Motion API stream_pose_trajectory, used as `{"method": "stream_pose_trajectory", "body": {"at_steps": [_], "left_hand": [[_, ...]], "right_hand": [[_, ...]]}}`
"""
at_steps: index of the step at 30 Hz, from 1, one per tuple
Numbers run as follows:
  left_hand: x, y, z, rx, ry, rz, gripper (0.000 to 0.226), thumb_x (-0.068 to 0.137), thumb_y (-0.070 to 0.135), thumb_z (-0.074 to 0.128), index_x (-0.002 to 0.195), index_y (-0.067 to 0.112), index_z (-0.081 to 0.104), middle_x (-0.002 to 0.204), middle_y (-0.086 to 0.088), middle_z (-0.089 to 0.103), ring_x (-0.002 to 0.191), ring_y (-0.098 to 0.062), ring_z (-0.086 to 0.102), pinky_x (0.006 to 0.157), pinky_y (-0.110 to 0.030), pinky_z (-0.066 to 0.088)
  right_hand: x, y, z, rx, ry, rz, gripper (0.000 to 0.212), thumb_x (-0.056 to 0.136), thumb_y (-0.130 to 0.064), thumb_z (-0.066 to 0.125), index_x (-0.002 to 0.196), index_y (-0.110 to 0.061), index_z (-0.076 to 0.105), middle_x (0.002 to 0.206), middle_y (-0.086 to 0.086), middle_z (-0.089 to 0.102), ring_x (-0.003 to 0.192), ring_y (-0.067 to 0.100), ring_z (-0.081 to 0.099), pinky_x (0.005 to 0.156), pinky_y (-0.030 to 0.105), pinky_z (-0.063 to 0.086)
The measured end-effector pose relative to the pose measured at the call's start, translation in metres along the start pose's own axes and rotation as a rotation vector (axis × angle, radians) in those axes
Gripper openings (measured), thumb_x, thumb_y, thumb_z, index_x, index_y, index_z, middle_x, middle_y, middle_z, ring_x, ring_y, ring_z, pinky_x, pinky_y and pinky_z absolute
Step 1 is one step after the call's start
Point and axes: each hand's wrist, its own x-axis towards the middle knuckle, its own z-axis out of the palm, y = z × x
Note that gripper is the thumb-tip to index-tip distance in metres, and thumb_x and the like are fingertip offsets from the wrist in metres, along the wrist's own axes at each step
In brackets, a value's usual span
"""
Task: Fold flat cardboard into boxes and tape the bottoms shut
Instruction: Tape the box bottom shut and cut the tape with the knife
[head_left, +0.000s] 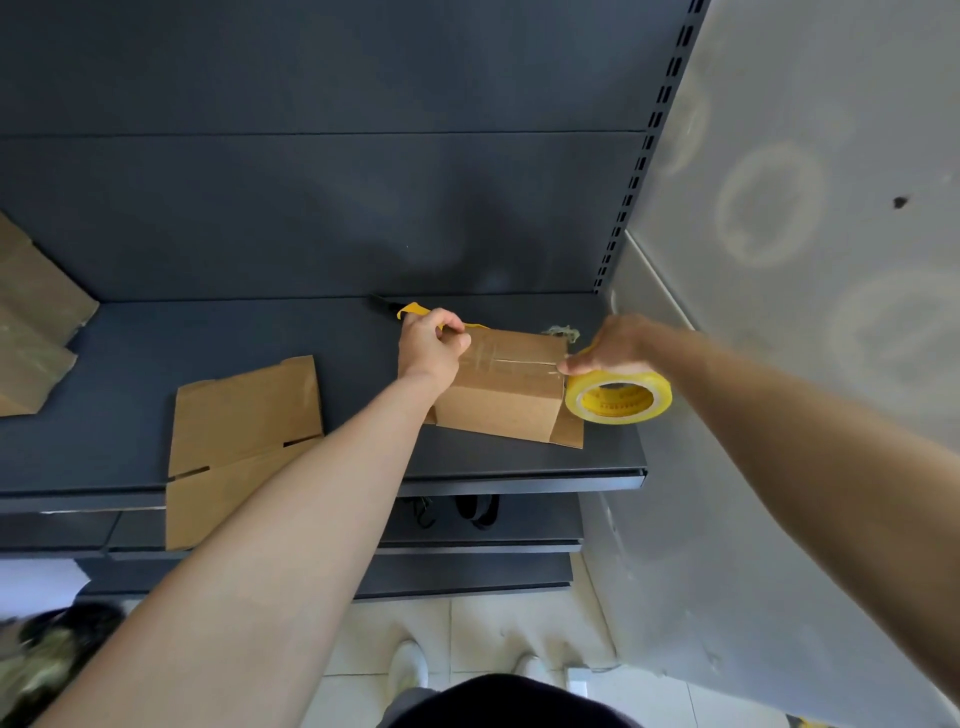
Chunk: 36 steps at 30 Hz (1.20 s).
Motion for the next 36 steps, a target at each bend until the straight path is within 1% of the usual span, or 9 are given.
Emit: {"method": "stream_pose_trajectory", "body": {"at_steps": [6, 10, 14, 18, 21, 25, 30, 32, 36], "left_hand": [[-0.003, -0.003, 0.002, -0.008, 0.037, 0.005, 0.005, 0.09, 0.017, 0.064, 0.09, 0.02, 0.06, 0.106, 0.001, 0.04, 0.097, -0.019, 0.049, 0.077, -0.022, 0.036], [0.0, 0.002, -0.001, 0.243, 0.215, 0.021, 0.03, 0.086, 0.027, 0.069, 0.102, 0.007, 0.055, 0.113, -0.009, 0.05, 0.108, -0.027, 0.047, 0.087, -0.034, 0.038], [-0.006, 0.007, -0.001, 0.449, 0.182, 0.138, 0.027, 0.091, 0.032, 0.061, 0.102, 0.007, 0.06, 0.116, -0.01, 0.058, 0.111, -0.029, 0.049, 0.091, -0.037, 0.035], [-0.013, -0.001, -0.004, 0.523, -0.007, 0.24, 0.062, 0.088, 0.05, 0.058, 0.134, 0.008, 0.049, 0.139, -0.009, 0.044, 0.133, -0.026, 0.032, 0.106, -0.038, 0.029], [-0.007, -0.014, -0.021, 0.6, -0.128, 0.214, 0.085, 0.086, 0.06, 0.053, 0.15, 0.012, 0.025, 0.159, -0.004, 0.019, 0.146, -0.019, 0.012, 0.117, -0.042, 0.004], [-0.002, -0.022, -0.028, 0.572, -0.199, 0.232, 0.088, 0.086, 0.059, 0.054, 0.152, 0.015, 0.016, 0.161, 0.002, 0.008, 0.148, -0.013, 0.0, 0.117, -0.041, -0.007], [-0.003, -0.024, -0.029, 0.639, -0.196, 0.266, 0.088, 0.087, 0.061, 0.051, 0.152, 0.015, 0.015, 0.161, 0.001, 0.006, 0.148, -0.013, -0.002, 0.117, -0.041, -0.01], [-0.003, -0.024, -0.03, 0.676, -0.203, 0.273, 0.087, 0.088, 0.061, 0.048, 0.153, 0.015, 0.013, 0.161, 0.001, 0.004, 0.148, -0.013, -0.003, 0.117, -0.041, -0.01], [0.001, -0.024, -0.035, 0.679, -0.225, 0.273, 0.085, 0.09, 0.062, 0.044, 0.153, 0.015, 0.012, 0.161, 0.0, 0.002, 0.148, -0.013, -0.004, 0.115, -0.041, -0.013]], "right_hand": [[0.002, 0.004, 0.007, 0.08, -0.057, 0.006, 0.059, 0.065, -0.082, 0.058, 0.069, -0.023, 0.054, 0.079, -0.001, 0.056, 0.078, 0.022, 0.058, 0.075, 0.034, 0.046], [-0.003, -0.009, 0.012, 0.079, -0.11, -0.002, 0.054, 0.066, -0.079, 0.06, 0.072, -0.025, 0.055, 0.085, -0.002, 0.056, 0.082, 0.021, 0.055, 0.074, 0.032, 0.04], [-0.006, -0.044, 0.023, 0.067, -0.157, -0.057, 0.065, 0.077, -0.074, 0.053, 0.116, -0.023, 0.062, 0.123, 0.002, 0.057, 0.103, 0.023, 0.054, 0.081, 0.032, 0.038], [-0.01, -0.07, 0.038, 0.427, -0.238, -0.094, 0.083, 0.082, -0.067, 0.055, 0.141, -0.011, 0.041, 0.143, 0.007, 0.045, 0.127, 0.028, 0.046, 0.1, 0.036, 0.04], [-0.011, -0.067, 0.04, 0.735, -0.512, -0.162, 0.07, 0.08, -0.047, 0.07, 0.136, -0.011, 0.048, 0.126, 0.005, 0.062, 0.114, 0.024, 0.059, 0.099, 0.043, 0.046], [-0.012, -0.078, 0.04, 0.627, -0.506, -0.173, 0.054, 0.083, -0.039, 0.071, 0.126, -0.011, 0.056, 0.106, 0.003, 0.069, 0.096, 0.019, 0.066, 0.079, 0.033, 0.053], [-0.015, -0.097, 0.041, 0.442, -0.457, -0.107, 0.069, 0.084, -0.046, 0.067, 0.137, -0.009, 0.042, 0.126, 0.009, 0.057, 0.106, 0.026, 0.059, 0.079, 0.032, 0.051], [-0.016, -0.103, 0.041, 0.465, -0.465, -0.082, 0.066, 0.086, -0.047, 0.066, 0.135, -0.011, 0.042, 0.117, 0.009, 0.059, 0.096, 0.023, 0.06, 0.075, 0.032, 0.051], [-0.016, -0.1, 0.05, 0.506, -0.48, -0.003, 0.07, 0.087, -0.058, 0.057, 0.135, -0.008, 0.043, 0.127, 0.015, 0.057, 0.11, 0.033, 0.059, 0.093, 0.048, 0.05]]}}
